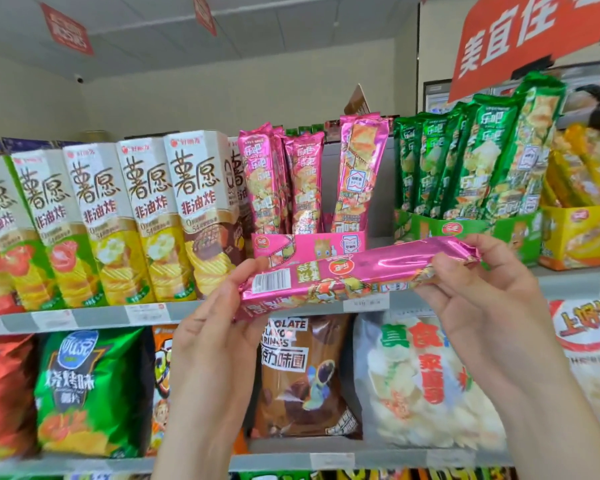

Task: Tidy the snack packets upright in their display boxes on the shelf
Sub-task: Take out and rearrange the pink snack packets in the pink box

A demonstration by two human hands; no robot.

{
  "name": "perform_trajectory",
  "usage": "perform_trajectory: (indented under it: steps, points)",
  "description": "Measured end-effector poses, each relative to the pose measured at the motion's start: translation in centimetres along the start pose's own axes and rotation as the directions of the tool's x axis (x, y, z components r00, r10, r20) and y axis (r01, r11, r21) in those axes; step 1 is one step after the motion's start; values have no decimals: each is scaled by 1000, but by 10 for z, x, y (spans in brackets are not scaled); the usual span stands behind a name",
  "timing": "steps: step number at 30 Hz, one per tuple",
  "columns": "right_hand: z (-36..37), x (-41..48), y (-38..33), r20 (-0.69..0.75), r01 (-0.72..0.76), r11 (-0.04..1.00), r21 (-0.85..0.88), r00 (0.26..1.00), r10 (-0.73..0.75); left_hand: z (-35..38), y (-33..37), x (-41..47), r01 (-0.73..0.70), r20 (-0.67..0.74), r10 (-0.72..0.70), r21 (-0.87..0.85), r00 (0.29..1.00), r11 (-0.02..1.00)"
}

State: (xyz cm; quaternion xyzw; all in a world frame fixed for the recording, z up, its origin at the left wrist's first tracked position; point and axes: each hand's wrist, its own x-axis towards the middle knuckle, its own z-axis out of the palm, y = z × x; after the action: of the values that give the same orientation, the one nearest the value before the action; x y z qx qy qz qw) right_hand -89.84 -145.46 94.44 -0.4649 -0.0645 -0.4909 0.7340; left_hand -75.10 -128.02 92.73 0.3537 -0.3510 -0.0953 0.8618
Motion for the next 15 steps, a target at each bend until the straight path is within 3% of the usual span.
perform_trajectory:
  steps: [4,9,12,15]
  points:
    - [-3,-9,-4,-51,45,997,-61,998,-48,-4,2,-13,-23,93,15,90,996,996]
    - [-4,-14,-13,-136,58,977,-204,987,-87,-7,2,-25,-91,66,77,263,995,960]
    - [-11,-16,-17,-174,28,973,-231,982,-69,-2,7,-36,-116,93,83,436,992,893]
    - [-21,-17,-22,-189,5,964,-267,980,-58,10,10,-47,-198,213,82,609,974,768]
